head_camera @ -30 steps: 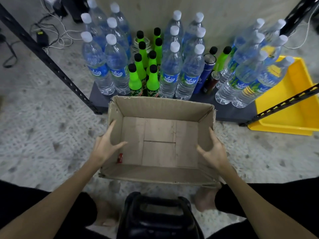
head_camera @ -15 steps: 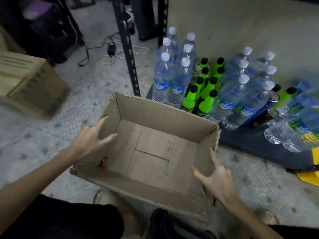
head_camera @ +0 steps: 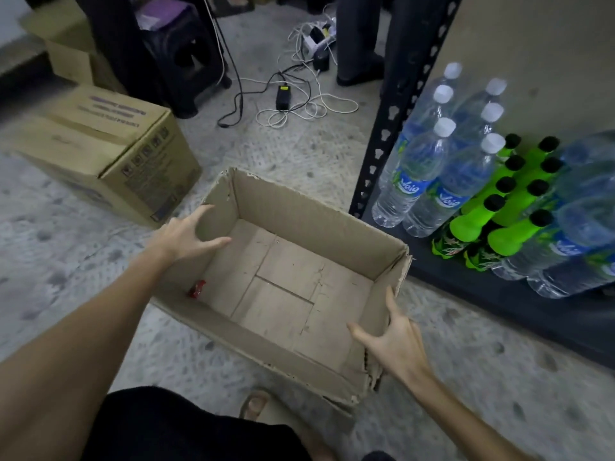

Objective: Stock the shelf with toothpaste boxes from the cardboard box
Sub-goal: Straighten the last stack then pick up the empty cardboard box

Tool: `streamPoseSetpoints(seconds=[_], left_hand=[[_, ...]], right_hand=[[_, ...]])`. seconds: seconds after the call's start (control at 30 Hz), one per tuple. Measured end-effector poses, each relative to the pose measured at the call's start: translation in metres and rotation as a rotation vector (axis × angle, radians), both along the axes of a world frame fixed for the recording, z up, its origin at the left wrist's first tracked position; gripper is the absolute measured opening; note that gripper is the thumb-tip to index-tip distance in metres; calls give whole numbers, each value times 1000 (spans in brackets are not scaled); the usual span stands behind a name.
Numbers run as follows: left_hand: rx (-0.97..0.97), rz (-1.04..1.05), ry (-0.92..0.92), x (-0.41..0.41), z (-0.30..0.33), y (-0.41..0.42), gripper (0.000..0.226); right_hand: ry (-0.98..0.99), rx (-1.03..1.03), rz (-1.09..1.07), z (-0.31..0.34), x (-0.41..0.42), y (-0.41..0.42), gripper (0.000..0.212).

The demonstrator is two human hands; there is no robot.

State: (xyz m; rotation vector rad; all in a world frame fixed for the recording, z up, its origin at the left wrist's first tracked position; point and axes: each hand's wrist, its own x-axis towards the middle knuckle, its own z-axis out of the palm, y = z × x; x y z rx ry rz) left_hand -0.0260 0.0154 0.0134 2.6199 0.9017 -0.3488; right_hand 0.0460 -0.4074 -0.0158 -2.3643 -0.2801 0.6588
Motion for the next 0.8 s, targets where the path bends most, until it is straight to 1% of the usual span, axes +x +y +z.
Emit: streamPoseSetpoints(seconds=[0.07, 0.13, 0.3, 0.37, 0.43, 0.5, 0.6, 0.7, 0.8], left_hand=[[-34, 23, 0, 0, -18, 9, 99], [-76, 37, 18, -1, -34, 15, 109], [-193, 91, -15, 1, -52, 18, 113], [-170, 101, -50, 1, -53, 13, 113], [-109, 83, -88, -1, -53, 10, 107], [-47, 31, -127, -4, -50, 5, 103], [22, -36, -173, -8, -49, 1, 103], [29, -50, -166, -9, -48, 0, 104], [68, -71, -136, -6, -47, 2, 107]], right_hand=[[20, -3, 15, -7, 1, 14, 118], [34, -9, 25, -11, 5, 22, 116], [33, -52, 33, -34, 12, 27, 125], [22, -32, 28, -38, 8, 27, 124], [-7, 10, 10, -38, 2, 26, 120], [-18, 37, -18, -38, -2, 28, 113], [-49, 71, -55, -37, -10, 33, 107], [-88, 81, -60, -40, -15, 37, 109], [-58, 81, -64, -41, -15, 39, 108]])
